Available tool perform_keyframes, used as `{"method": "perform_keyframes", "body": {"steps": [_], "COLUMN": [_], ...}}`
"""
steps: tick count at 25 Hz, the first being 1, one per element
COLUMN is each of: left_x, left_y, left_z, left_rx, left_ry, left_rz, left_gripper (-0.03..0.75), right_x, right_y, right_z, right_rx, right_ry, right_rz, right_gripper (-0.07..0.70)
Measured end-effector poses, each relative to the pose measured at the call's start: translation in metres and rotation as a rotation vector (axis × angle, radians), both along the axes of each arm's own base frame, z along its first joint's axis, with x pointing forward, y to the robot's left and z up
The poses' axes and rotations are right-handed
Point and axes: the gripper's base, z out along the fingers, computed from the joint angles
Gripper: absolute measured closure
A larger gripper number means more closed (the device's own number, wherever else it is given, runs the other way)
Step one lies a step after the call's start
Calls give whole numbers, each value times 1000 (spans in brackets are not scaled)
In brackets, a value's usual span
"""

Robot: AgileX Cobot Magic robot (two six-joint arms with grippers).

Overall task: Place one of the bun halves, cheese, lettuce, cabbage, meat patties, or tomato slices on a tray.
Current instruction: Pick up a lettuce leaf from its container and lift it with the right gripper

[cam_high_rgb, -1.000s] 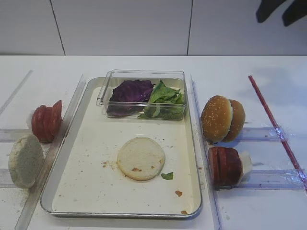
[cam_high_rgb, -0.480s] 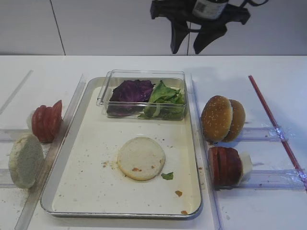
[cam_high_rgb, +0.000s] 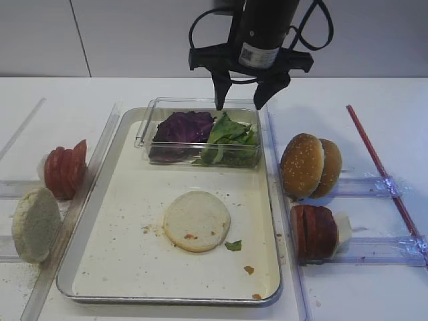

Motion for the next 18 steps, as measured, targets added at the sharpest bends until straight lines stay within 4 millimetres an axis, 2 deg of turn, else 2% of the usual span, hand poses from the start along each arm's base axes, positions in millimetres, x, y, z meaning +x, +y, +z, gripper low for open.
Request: {"method": "perform_keyframes", "body": {"steps": [4,18], "left_x": [0,0], "left_y": [0,0], "left_z": [0,0], "left_rx": [0,0], "left_ry": [0,0], "left_rz": [0,0], "left_gripper": [357,357], "right_x": [3,5], "right_y": [2,6], "right_z": [-10,-22], "right_rx": [-1,11], "right_ry": [24,61], "right_rz": [-4,-13], "right_gripper": [136,136]}}
